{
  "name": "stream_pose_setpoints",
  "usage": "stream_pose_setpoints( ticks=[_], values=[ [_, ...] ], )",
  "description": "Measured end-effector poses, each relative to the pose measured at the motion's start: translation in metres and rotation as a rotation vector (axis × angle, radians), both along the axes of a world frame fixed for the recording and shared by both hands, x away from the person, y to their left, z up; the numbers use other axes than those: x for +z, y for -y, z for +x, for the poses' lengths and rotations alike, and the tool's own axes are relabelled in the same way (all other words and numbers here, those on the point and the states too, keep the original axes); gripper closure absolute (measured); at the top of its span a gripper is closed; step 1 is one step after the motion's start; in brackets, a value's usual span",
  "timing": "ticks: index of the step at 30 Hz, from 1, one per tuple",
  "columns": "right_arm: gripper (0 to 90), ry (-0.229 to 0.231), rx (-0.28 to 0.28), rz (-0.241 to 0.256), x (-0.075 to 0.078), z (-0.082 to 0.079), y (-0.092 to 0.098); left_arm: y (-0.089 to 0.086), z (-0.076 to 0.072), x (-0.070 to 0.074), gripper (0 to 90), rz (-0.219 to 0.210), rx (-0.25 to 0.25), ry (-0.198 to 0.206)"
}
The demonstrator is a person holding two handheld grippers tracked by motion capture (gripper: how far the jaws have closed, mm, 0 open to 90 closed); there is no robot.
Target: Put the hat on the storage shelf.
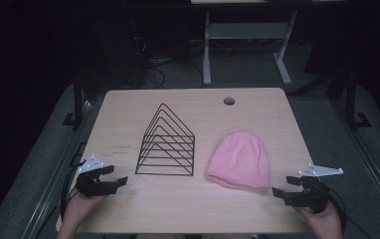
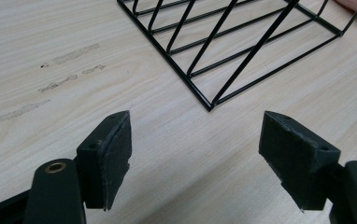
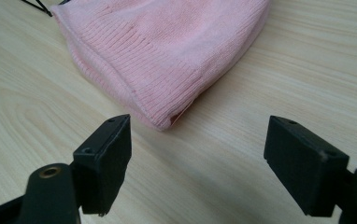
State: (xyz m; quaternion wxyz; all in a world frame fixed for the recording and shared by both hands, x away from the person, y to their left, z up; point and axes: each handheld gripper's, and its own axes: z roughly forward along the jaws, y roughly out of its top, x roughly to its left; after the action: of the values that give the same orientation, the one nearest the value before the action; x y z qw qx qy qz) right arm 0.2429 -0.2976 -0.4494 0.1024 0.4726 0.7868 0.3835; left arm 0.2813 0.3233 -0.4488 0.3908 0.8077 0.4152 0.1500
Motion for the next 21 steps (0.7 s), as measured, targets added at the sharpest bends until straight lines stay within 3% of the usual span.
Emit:
stream_pose_setpoints(
  ticks=[13, 21],
  values=[
    [22.1, 0.027, 0.023, -0.006, 0.006, 0.0, -0.01, -0.002, -0.002, 0.0, 25.7, 0.004, -0.003, 0.012],
    [21.1, 0.017, 0.06, -0.024, 0.015, 0.01, -0.02, 0.0, -0.004, 0.0, 25.4, -0.007, -0.003, 0.017]
  ],
)
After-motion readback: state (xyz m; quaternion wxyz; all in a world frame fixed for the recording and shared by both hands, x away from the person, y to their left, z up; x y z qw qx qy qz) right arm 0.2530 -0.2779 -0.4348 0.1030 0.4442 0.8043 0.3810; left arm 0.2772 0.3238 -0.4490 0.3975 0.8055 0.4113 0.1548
